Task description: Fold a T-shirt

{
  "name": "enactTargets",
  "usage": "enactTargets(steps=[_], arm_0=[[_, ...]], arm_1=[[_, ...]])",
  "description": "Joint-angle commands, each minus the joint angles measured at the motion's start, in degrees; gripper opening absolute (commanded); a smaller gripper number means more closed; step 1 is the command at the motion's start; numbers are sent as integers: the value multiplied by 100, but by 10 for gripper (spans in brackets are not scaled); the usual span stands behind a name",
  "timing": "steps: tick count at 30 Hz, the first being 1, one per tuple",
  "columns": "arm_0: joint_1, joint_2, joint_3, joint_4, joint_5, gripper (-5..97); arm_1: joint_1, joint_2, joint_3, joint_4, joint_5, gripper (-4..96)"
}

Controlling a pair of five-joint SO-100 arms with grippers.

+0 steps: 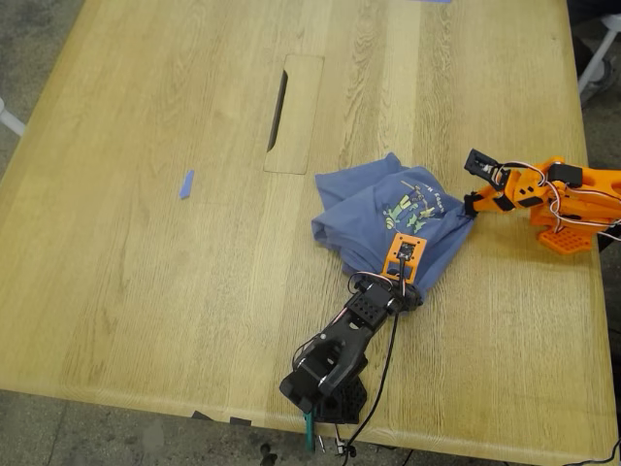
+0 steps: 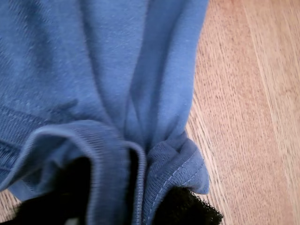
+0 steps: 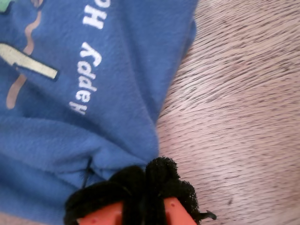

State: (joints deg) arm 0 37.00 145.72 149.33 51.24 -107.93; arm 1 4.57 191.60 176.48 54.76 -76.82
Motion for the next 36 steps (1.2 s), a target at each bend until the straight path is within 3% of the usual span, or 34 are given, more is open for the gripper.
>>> enactTargets(steps=[1, 9, 13, 21, 24, 28, 33, 36], arm_0=[[-114, 62, -229, -141, 290, 430], [26, 97, -1046, 272, 343, 445], [475, 123, -1494, 475, 255, 436], [1547, 782, -1670, 1626, -35, 293], [1705, 896, -1687, 1775, -44, 285], [1512, 1011, -1793, 1714, 18, 323], [976, 422, -2417, 1230, 158, 268], [905, 272, -2742, 1239, 158, 300]], arm_1=[[246, 79, -325, 9, 35, 156], [809, 149, -1538, 1239, 18, 173], [800, 132, -1890, 1441, -18, 126], [738, 0, -2013, 1301, -70, 103], [773, -255, -2118, 1072, -70, 97], [694, -756, -2399, 694, -79, 70], [211, -1714, -2856, -70, -176, 1], [53, -2232, -3173, -387, -220, 1]])
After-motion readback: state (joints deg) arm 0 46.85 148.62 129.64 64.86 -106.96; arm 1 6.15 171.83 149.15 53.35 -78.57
